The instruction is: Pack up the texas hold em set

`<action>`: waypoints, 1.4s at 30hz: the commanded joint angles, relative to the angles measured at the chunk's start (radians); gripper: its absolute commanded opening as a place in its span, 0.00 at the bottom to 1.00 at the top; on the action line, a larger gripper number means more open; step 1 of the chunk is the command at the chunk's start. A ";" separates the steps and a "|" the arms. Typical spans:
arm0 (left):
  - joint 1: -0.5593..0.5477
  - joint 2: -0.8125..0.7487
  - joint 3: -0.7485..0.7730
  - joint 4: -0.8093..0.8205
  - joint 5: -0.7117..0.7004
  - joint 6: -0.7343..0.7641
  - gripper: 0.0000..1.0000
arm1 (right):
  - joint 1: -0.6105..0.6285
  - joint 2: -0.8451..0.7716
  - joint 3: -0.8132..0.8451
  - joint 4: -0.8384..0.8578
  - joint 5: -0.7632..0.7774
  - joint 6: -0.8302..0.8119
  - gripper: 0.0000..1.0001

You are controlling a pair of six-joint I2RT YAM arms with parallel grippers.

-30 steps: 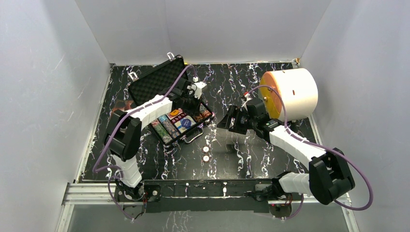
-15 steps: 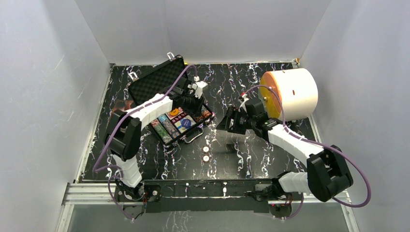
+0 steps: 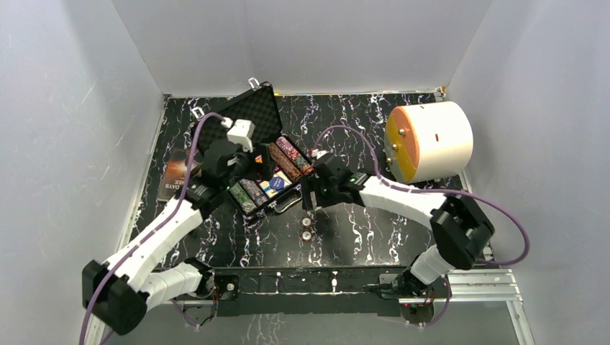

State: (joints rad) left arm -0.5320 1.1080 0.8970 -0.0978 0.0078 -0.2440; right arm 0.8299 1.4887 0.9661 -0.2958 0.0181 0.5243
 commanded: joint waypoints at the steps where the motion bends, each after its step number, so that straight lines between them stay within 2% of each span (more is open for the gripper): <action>1: 0.001 -0.140 -0.077 -0.020 -0.240 -0.079 0.83 | 0.084 0.099 0.105 -0.160 0.198 -0.069 0.87; 6: 0.003 -0.211 -0.125 -0.048 -0.314 -0.097 0.87 | 0.150 0.224 0.197 -0.231 0.242 -0.084 0.87; 11: 0.002 -0.232 -0.140 -0.064 -0.382 -0.107 0.89 | 0.166 0.320 0.257 -0.263 0.177 -0.070 0.76; 24: 0.002 -0.234 -0.143 -0.077 -0.417 -0.107 0.90 | 0.241 0.386 0.321 -0.323 0.240 -0.056 0.75; 34: 0.003 -0.230 -0.144 -0.081 -0.416 -0.110 0.91 | 0.244 0.404 0.293 -0.302 0.235 -0.038 0.63; 42: 0.001 -0.232 -0.145 -0.087 -0.404 -0.116 0.91 | 0.205 0.425 0.235 -0.236 0.165 -0.017 0.60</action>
State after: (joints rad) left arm -0.5316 0.8948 0.7601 -0.1848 -0.3840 -0.3527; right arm 1.0668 1.8713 1.2457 -0.5789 0.2100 0.4866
